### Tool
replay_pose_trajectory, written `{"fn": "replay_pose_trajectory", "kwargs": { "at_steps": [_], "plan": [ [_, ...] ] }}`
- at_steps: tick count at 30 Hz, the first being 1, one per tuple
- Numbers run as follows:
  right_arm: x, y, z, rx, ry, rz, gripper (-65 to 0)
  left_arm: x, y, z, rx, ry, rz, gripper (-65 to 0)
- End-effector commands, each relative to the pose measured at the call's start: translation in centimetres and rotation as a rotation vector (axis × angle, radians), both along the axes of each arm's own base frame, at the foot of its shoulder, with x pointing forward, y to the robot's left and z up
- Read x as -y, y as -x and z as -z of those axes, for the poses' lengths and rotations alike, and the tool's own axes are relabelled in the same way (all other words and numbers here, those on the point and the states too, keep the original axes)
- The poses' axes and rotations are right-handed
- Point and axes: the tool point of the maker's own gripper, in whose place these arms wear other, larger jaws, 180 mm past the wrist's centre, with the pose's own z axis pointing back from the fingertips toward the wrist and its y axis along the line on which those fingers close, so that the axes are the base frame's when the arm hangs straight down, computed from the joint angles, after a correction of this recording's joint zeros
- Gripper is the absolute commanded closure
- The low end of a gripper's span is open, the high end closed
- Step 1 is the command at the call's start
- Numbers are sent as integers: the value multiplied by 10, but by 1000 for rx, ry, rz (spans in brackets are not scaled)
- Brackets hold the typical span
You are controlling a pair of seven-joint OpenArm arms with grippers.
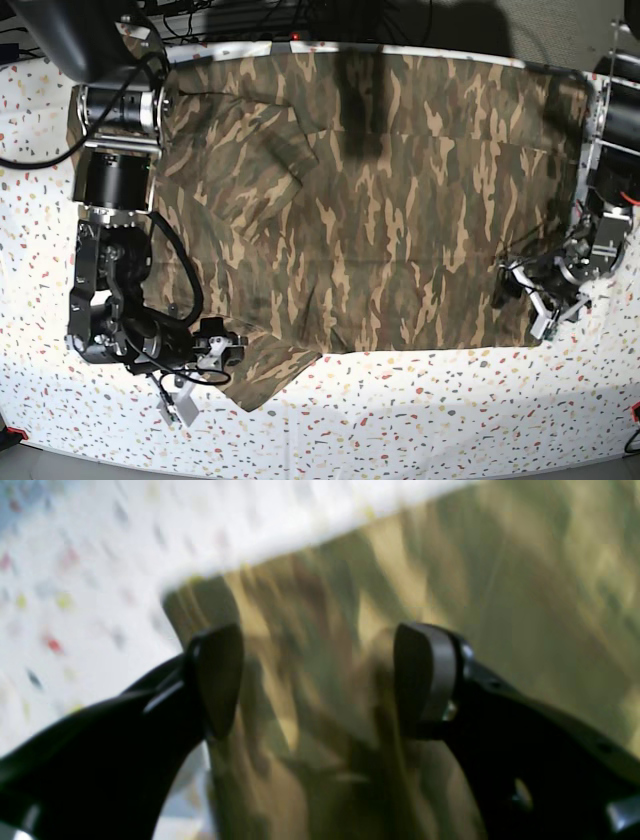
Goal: Fold the T-shirt properly
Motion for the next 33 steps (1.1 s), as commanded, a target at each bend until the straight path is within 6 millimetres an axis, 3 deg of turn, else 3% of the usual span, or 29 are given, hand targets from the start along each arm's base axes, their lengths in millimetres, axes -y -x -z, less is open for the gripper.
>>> {"fn": "replay_pose_trajectory", "kwargs": {
  "at_steps": [1,8,12,18,25,33],
  "plan": [
    [-1,-12,-26,73,-10,-8,-212,-11,-16,-23,56,9,-36,-451],
    [-2,-12,-26,73,-11,-9,-212,-59,-35,-65,39,216,-294,-451],
    [-2,-12,-26,73,-11,-9,-212,-61,-45,-91,3,230,-256,-450],
    [-2,-11,-25,69,-9,-10,-212,-48,-32,-73,-233,168,-222,-450],
    [-9,-3,-21,15,-38,-42,-212,-50,-39,-79,-160,174,-226,-451],
    [-12,2,-19,-11,-47,-58,-212,-50,-15,-45,-216,174,-235,-451]
  ]
}}
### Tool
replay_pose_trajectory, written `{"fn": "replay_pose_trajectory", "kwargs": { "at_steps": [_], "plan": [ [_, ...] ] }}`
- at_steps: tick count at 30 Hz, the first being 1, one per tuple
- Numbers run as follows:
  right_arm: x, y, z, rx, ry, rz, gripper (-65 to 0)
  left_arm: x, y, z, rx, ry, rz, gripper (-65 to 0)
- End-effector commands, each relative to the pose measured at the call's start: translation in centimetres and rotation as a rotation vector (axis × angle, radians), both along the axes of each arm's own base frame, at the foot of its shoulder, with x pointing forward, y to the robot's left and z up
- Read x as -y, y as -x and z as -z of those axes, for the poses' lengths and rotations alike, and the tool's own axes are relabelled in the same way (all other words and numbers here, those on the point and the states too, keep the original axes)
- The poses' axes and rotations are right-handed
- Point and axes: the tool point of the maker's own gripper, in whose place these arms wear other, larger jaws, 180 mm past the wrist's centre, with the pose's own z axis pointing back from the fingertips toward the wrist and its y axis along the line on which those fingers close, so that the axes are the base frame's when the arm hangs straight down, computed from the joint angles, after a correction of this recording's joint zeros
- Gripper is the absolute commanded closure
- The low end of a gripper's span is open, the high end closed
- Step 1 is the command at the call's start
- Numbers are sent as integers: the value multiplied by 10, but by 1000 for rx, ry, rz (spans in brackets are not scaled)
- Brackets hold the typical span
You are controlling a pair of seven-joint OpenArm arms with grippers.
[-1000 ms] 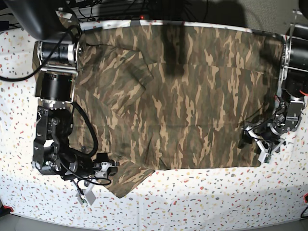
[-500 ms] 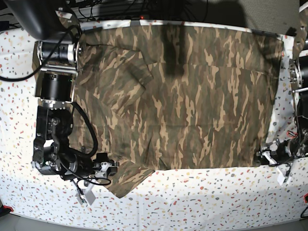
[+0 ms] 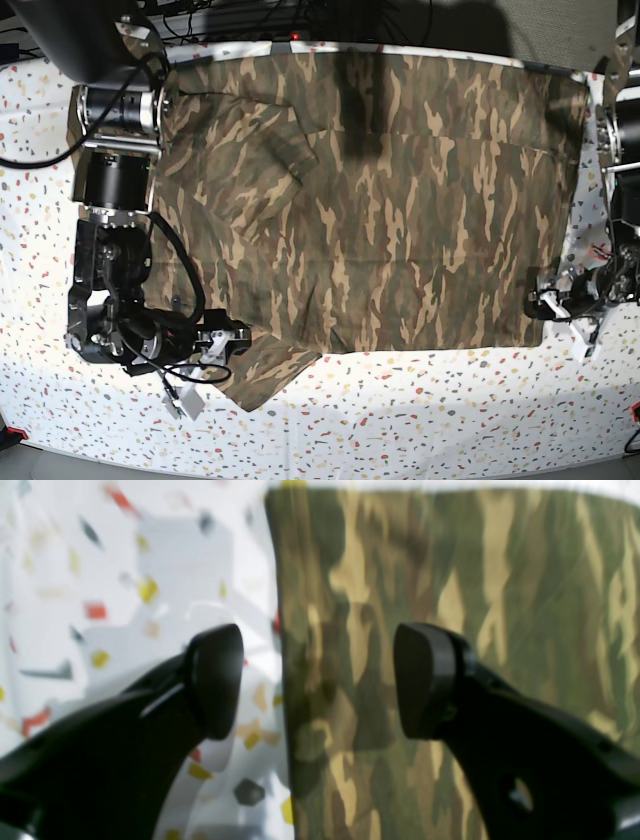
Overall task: Fold the T-shirt properly
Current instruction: 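Adjust grip on the hem corners with both grippers, pinching the fabric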
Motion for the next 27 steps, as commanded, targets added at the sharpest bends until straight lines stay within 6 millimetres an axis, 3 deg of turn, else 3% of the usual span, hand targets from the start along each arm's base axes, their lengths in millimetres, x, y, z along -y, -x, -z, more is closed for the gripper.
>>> {"fn": "replay_pose_trajectory", "kwargs": {
  "at_steps": [1,10,23,27],
  "plan": [
    [-2,-12,-25,71,-16,-9,-212,-6,-18,-26,88,19,-19,-450],
    [-7,-10,-27,90,-13,-59,-212,-7,-20,-29,226,61,-54,-450],
    [-16,-7,-31,87,-67,-83,-212,2,-9,-12,113,83,-41,-450],
    [-17,-7,-32,87,-78,-88,-212,15,-5,-10,98,115,7,-450]
  ]
}}
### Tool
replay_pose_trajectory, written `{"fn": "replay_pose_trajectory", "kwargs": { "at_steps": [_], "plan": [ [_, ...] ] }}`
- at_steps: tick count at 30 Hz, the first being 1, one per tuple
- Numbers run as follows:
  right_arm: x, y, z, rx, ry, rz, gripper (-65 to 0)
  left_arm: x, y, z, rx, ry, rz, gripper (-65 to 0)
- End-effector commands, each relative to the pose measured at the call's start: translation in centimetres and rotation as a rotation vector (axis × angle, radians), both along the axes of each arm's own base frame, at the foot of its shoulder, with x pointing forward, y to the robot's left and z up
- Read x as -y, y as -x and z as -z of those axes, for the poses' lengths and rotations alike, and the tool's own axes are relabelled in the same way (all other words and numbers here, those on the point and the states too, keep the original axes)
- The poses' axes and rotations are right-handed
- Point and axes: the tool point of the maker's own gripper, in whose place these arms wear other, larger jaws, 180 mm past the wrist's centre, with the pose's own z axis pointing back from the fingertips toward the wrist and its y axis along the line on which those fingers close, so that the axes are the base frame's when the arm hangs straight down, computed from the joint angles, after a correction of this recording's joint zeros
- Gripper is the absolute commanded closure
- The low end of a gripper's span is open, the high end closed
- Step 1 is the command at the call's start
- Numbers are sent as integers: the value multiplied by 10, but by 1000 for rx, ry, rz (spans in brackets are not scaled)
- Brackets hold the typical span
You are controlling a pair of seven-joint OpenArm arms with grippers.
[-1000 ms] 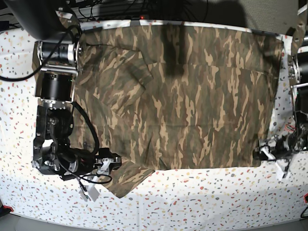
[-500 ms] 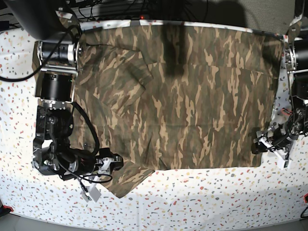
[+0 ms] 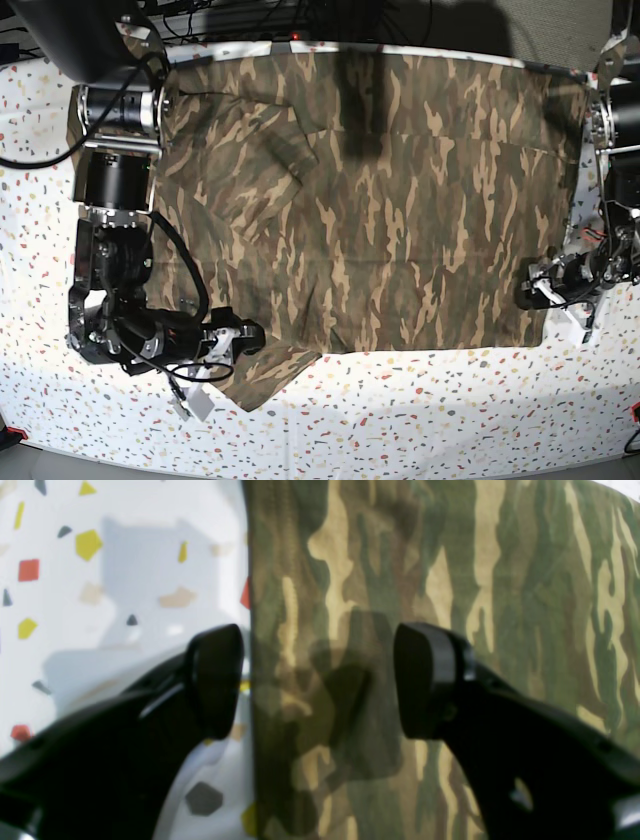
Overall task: Fold the T-shirt properly
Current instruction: 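Adjust grip on the hem corners with both grippers, pinching the fabric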
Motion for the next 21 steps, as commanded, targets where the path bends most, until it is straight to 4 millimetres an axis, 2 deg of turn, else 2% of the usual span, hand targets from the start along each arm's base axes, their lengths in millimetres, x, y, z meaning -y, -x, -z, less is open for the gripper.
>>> {"fn": "replay_pose_trajectory", "kwargs": {
  "at_steps": [1,7,16,21],
  "plan": [
    [-1,-11,-24,68,-12,-7,-212,0,-15,-21,59,26,0,-450],
    [-1,-10,-23,62,-3,-17,-212,16,-12,-23,54,91,54,-450],
    [-1,-10,-23,64,-1,-20,-212,3,-21,-38,143,94,16,-450],
    [-1,-9,-23,70,2,-29,-212,4,-21,-38,138,93,18,-440]
  ]
}}
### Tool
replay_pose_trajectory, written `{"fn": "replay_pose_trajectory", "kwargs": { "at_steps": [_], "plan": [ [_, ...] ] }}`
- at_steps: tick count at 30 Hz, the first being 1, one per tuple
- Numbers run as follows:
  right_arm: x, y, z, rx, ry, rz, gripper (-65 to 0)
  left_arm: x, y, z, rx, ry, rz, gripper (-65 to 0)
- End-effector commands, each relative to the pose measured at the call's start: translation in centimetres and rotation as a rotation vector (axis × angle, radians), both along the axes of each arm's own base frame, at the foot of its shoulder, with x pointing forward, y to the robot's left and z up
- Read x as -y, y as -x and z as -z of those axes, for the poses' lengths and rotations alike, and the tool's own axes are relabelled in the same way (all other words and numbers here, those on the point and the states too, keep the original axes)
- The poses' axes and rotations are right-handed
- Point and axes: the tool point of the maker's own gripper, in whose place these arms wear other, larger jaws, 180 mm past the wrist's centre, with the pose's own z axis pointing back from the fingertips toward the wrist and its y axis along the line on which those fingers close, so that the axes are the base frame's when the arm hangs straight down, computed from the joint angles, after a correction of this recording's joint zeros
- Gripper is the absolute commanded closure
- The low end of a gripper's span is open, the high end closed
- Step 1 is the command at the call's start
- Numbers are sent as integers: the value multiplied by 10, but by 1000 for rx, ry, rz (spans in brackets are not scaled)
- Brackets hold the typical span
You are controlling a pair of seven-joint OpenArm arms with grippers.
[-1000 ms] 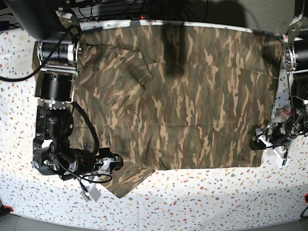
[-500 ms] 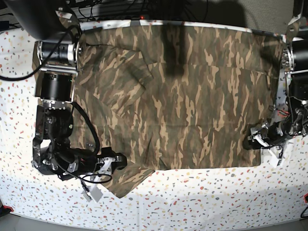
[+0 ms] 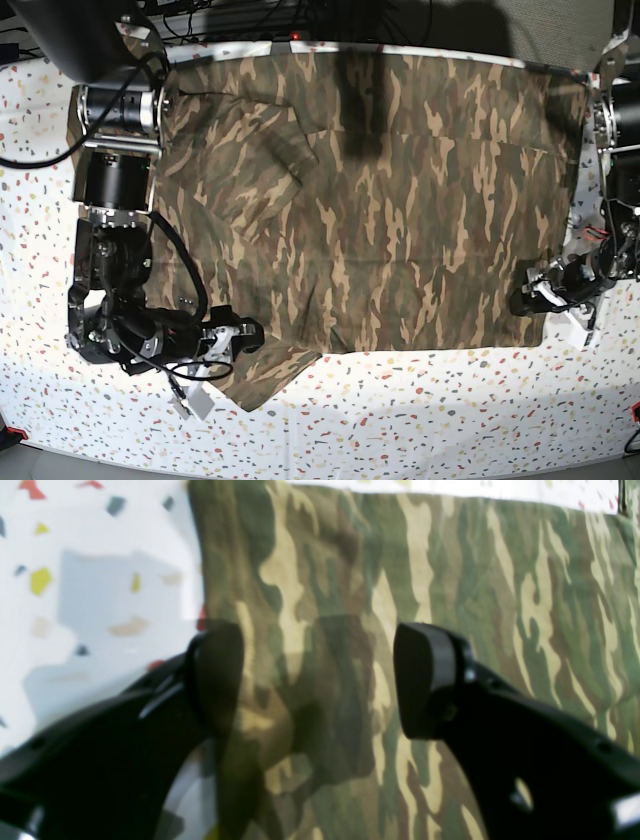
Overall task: Fold the T-shirt properly
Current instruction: 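Adjust grip on the hem corners with both grippers, pinching the fabric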
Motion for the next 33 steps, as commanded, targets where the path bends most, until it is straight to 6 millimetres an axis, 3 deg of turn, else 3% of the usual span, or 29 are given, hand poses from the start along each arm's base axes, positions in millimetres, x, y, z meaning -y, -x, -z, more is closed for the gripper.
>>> {"fn": "replay_pose_trajectory", "kwargs": {
  "at_steps": [1,6,12,17,22,30,33],
  "plan": [
    [-2,-12,-25,74,-12,-11,-212,-7,-17,-26,76,9,-13,-420],
    [-2,-11,-24,73,-10,-13,-212,-9,-21,-29,110,-9,-15,-229],
    [1,-8,-21,49,7,-19,-212,-49,-19,-13,51,-262,-95,-230],
    [0,-8,-21,50,5,-19,-212,-31,-6,-3,-71,-103,-97,-230],
    [-2,-7,-22,50,-12,-27,-212,-10,-8,-14,-49,31,-49,-230],
    [-2,-6,-21,41,-7,-30,-212,-8,-19,-28,8,72,-66,-229],
    [-2,-6,-21,43,-6,-32,-212,-9,-20,-29,28,77,-75,-163]
  ]
}}
